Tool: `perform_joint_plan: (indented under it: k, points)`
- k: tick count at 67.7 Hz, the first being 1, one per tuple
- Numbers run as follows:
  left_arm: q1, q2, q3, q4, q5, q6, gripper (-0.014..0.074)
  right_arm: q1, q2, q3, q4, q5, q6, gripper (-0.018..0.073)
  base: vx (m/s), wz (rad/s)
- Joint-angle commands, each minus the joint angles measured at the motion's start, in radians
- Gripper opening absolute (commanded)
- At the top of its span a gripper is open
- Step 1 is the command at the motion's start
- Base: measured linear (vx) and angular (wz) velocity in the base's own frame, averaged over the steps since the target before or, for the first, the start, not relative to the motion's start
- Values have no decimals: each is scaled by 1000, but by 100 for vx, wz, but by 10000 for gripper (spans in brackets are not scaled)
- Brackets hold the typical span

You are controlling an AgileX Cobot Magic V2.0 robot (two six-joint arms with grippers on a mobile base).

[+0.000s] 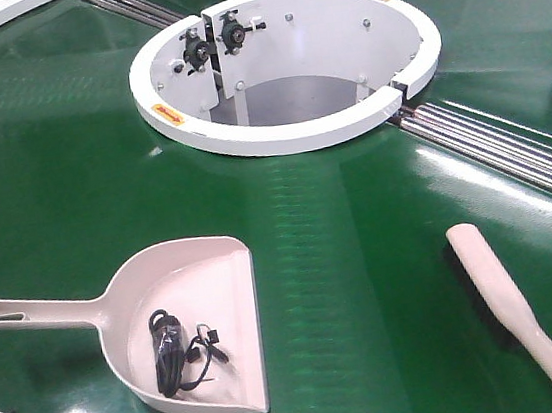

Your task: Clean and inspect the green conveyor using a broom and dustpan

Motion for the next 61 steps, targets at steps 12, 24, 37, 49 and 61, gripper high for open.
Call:
perform_joint_plan:
  k: [12, 24, 37, 49, 61]
  points:
    - [-4, 3, -37, 1, -74, -9, -8, 0, 8, -27, -4, -80, -2, -9, 0, 0]
    - [-4, 1, -34, 1, -75, -9, -8, 0, 8, -27, -4, -80, -2, -9, 0, 0]
    - [49, -78, 76, 6, -79, -112, -8, 0, 8, -27, -4, -80, -2, -9, 0, 0]
    - [152, -307, 257, 259, -75, -396, -8, 0, 8, -27, -4, -80, -2, -9, 0, 0]
    - [241, -455, 253, 323, 134, -534, -8, 0, 8, -27, -4, -78, -2, -9, 0, 0]
